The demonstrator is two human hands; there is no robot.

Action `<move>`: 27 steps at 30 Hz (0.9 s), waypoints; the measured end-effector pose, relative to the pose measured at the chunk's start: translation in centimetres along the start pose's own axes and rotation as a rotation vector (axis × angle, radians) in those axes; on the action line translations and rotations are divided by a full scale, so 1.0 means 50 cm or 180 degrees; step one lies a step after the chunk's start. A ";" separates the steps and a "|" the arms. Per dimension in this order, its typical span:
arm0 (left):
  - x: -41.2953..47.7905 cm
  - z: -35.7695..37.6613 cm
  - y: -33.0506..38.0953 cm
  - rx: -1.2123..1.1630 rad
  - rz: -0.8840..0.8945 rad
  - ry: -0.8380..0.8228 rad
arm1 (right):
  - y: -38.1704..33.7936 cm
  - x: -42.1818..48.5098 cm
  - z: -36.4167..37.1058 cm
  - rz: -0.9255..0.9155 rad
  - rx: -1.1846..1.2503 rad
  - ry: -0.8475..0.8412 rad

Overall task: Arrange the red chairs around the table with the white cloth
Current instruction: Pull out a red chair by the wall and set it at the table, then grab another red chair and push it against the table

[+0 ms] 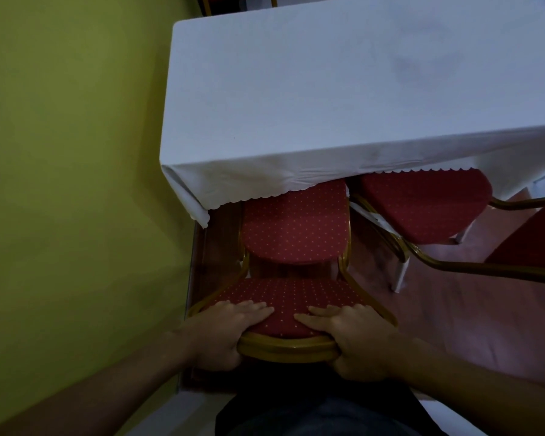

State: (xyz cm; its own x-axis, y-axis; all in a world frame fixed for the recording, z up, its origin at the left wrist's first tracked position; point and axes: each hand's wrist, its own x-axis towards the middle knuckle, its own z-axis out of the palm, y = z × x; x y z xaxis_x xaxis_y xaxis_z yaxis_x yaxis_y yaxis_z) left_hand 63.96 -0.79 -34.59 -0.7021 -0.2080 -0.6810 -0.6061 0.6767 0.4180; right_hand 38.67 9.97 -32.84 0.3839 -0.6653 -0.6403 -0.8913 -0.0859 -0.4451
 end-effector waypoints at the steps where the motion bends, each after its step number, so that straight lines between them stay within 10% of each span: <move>1: 0.000 -0.001 0.000 -0.0009 -0.0005 -0.0003 | 0.000 0.000 0.000 -0.0003 0.0003 0.0002; 13: -0.006 -0.047 0.015 -0.0411 -0.0067 -0.0402 | 0.019 -0.005 -0.003 -0.0052 0.0201 0.0018; 27: 0.217 -0.206 0.212 -0.0137 -0.0912 0.1034 | 0.286 -0.095 -0.147 0.0591 0.0258 0.0637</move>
State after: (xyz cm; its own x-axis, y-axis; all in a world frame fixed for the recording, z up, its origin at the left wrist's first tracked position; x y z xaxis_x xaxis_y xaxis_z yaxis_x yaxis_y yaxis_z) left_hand 46.07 -3.14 -31.36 -0.5803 -0.5992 -0.5515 -0.8037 0.5307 0.2691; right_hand 22.32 6.44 -31.55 0.1533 -0.7980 -0.5828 -0.9167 0.1054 -0.3855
